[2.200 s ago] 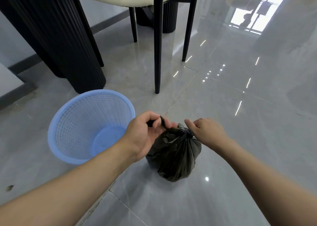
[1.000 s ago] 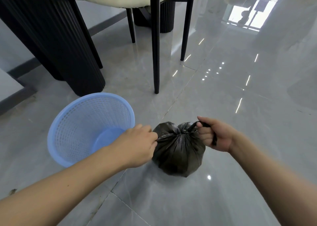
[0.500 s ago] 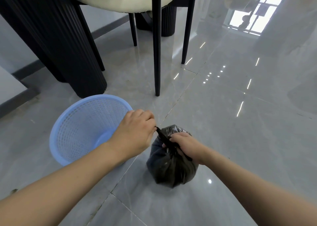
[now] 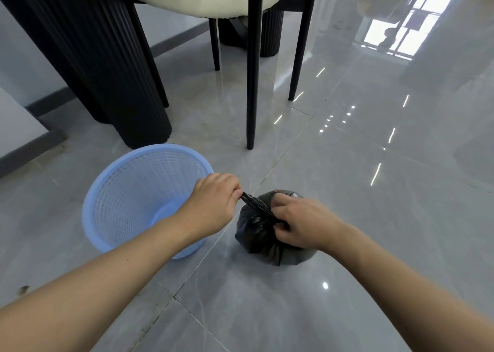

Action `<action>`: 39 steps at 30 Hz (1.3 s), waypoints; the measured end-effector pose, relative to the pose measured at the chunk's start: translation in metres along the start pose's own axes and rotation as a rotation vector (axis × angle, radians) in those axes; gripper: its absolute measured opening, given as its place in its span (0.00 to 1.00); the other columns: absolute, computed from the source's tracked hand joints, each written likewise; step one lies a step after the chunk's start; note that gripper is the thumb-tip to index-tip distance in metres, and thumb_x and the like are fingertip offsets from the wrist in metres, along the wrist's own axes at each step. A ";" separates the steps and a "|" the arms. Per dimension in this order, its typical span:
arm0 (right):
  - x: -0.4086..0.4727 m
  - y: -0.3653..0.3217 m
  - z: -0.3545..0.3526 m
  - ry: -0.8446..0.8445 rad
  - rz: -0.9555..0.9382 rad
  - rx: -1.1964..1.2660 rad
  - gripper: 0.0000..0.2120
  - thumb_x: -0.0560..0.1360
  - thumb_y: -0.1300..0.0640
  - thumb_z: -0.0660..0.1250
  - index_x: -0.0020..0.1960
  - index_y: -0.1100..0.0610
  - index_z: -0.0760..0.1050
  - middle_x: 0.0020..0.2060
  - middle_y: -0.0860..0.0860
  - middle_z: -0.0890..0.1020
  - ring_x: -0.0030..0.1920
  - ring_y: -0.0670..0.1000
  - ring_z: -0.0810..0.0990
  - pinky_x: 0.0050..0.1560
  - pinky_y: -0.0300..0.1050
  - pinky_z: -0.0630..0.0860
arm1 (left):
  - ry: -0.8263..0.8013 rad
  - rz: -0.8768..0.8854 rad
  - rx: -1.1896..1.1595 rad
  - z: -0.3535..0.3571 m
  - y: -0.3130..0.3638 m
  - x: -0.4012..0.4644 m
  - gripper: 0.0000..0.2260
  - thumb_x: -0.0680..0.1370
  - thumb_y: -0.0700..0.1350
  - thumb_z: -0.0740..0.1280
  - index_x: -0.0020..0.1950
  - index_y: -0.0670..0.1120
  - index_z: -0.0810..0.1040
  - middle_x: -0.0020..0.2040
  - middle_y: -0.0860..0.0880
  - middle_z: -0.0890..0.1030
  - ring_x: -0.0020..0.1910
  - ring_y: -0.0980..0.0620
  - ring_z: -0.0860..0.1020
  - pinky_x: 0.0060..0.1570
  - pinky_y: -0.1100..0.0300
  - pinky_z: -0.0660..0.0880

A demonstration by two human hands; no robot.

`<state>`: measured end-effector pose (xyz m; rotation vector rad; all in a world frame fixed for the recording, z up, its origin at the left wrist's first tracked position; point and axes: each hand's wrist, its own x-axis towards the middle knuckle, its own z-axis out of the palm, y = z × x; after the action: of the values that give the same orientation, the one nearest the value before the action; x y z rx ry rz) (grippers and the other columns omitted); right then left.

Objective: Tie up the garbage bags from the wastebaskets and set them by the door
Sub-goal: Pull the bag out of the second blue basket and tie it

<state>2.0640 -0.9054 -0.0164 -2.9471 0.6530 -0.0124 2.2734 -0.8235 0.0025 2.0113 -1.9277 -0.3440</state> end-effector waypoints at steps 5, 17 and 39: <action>-0.008 0.010 0.017 0.300 0.050 -0.101 0.09 0.71 0.55 0.58 0.38 0.56 0.74 0.33 0.50 0.76 0.26 0.55 0.75 0.23 0.40 0.60 | -0.036 0.041 -0.270 -0.005 0.008 -0.003 0.06 0.82 0.42 0.58 0.47 0.46 0.71 0.52 0.49 0.76 0.48 0.52 0.74 0.50 0.57 0.71; -0.012 0.010 0.002 0.683 -0.150 -0.094 0.11 0.75 0.63 0.63 0.57 0.54 0.72 0.34 0.51 0.78 0.30 0.55 0.76 0.27 0.43 0.67 | -0.051 -0.227 -0.343 -0.003 0.015 -0.001 0.09 0.82 0.45 0.56 0.46 0.44 0.72 0.41 0.46 0.79 0.42 0.44 0.79 0.44 0.43 0.77; 0.003 0.016 0.001 -0.116 0.962 1.251 0.06 0.69 0.59 0.70 0.36 0.56 0.74 0.28 0.54 0.73 0.26 0.51 0.68 0.26 0.40 0.65 | -0.164 -0.163 -0.291 0.014 0.024 -0.012 0.05 0.77 0.43 0.60 0.51 0.49 0.73 0.48 0.55 0.74 0.38 0.59 0.71 0.36 0.67 0.65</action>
<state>2.0600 -0.9209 -0.0194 -1.2896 1.3136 -0.1088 2.2450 -0.8135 -0.0012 1.9984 -1.6887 -0.8039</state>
